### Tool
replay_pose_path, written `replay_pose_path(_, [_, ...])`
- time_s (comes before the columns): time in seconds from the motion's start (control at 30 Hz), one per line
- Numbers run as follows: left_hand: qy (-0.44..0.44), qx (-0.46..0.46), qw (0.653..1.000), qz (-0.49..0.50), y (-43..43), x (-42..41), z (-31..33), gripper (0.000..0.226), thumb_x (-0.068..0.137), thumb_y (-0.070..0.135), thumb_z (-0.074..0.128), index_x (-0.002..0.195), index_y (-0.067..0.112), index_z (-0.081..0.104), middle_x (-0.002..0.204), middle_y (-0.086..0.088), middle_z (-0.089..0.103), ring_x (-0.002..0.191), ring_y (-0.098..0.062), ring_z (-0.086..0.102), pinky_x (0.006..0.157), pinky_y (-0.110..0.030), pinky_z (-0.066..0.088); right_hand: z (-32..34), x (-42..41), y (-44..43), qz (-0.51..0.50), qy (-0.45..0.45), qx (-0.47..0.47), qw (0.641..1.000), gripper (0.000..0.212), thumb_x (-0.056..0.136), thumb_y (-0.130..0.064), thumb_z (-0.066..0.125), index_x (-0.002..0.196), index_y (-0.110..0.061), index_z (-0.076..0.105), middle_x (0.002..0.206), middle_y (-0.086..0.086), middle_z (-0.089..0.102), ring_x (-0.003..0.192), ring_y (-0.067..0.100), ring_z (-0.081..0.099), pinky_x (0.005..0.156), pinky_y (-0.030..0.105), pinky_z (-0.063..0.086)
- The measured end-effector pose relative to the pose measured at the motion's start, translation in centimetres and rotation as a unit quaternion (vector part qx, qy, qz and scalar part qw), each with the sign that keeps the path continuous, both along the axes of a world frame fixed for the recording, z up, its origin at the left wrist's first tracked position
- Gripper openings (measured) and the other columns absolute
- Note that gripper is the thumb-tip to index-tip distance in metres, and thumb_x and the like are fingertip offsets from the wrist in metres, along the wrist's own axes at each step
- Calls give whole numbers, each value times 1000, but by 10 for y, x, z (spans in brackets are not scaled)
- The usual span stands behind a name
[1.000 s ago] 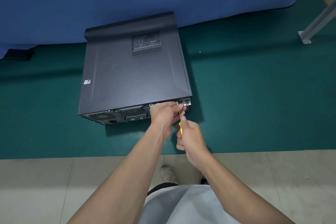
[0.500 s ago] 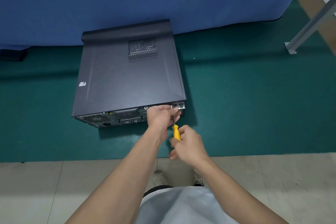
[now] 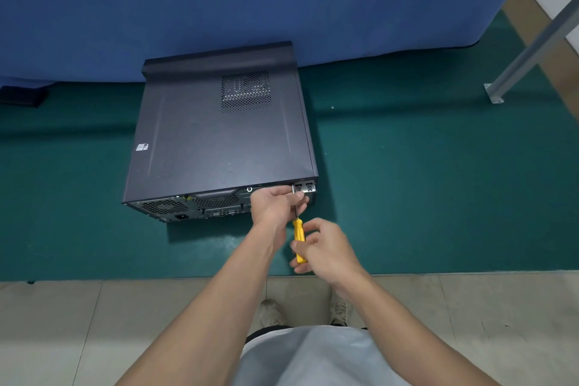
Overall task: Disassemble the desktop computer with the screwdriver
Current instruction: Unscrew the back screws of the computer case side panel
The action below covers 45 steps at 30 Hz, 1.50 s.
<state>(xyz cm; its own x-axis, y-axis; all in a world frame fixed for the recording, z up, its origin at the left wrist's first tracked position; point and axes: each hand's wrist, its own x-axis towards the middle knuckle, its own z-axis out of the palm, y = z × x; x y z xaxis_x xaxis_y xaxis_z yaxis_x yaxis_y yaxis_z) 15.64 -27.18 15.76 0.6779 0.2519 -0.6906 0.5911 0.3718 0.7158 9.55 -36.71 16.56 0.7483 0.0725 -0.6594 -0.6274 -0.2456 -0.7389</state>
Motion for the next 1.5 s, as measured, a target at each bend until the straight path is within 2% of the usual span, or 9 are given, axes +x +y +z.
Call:
replay_pose_path(0.13, [1,31,1000,-5,-2,2,0,20,86,-15,60,102,-3,58,89,-20,70,76,-24,73,65,-26,59,-1,-2,2,-2,-15,-20,1000,18,88,-12,66,103,-11,56,90,11,68,60,18,69,57,29,58])
replay_pose_path(0.3, [-23,-51,998,-5,-2,1,3,21,92,-17,43,110,-6,48,94,-26,65,80,-31,69,71,-30,60,4,1,-14,-54,117,252,959,19,97,0,49,115,2,54,93,18,65,70,26,68,62,31,57])
replay_pose_path(0.57, [6,45,999,-22,-4,-4,-1,17,83,-14,64,93,-1,59,88,-21,70,78,-27,73,72,-31,59,-3,-6,1,-31,-6,24,999,24,85,-2,66,107,-9,57,88,12,68,62,20,70,63,34,60])
replay_pose_path(0.77, [-4,-39,999,-18,-3,-2,4,17,93,-15,44,104,-8,54,92,-25,67,79,-29,70,70,-29,60,-1,-5,-14,-93,128,298,941,23,95,3,51,118,6,52,91,21,65,71,29,68,63,33,57])
replay_pose_path(0.87, [-6,-64,998,-15,-2,-5,4,13,91,-16,48,94,-7,57,91,-24,67,81,-29,70,73,-30,60,-3,-5,-12,-72,77,200,974,23,91,7,55,113,2,52,88,18,64,65,26,68,64,30,58])
replay_pose_path(1.0, [5,40,999,-7,-4,-7,1,17,81,-14,67,91,-2,60,89,-21,70,77,-26,73,68,-29,59,-7,-7,-2,-45,21,53,997,25,86,4,64,105,-8,54,95,19,63,65,23,71,71,35,60])
replay_pose_path(1.23, [1,-36,999,-22,-2,-5,7,12,93,-13,47,100,-10,57,93,-26,67,84,-30,71,70,-28,60,-3,-3,-14,-101,141,307,936,23,95,5,49,117,8,52,94,23,63,72,30,70,66,33,57])
replay_pose_path(1.4, [11,14,1000,-23,-1,-6,8,18,82,-14,64,98,-7,59,90,-23,69,83,-31,72,71,-31,60,-4,-4,-5,-64,56,138,987,24,87,6,62,108,-1,54,93,18,63,67,22,70,64,28,57])
replay_pose_path(1.5, [18,39,999,-22,-3,-4,7,15,84,-14,62,98,-7,60,86,-21,70,80,-27,73,69,-29,60,-5,-5,-2,-70,50,137,987,23,87,3,64,107,-2,54,91,17,64,66,21,70,64,29,57])
